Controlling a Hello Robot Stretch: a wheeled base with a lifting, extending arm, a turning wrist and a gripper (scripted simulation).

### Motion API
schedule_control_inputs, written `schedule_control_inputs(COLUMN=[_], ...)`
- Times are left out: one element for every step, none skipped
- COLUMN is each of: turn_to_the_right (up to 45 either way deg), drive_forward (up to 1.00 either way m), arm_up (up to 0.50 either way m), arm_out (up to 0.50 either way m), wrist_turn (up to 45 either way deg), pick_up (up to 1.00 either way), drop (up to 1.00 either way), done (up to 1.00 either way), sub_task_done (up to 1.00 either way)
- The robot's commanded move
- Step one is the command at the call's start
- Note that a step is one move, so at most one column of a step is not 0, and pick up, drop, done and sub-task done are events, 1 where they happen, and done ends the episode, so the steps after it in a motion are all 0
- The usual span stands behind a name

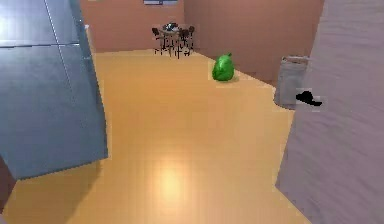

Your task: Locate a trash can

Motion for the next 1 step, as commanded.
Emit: schedule_control_inputs(turn_to_the_right=[0.0], drive_forward=[1.00], arm_up=[0.00], arm_out=[0.00], wrist_turn=[0.0], pick_up=[0.00], drop=[0.00], done=[0.00], sub_task_done=[0.00])
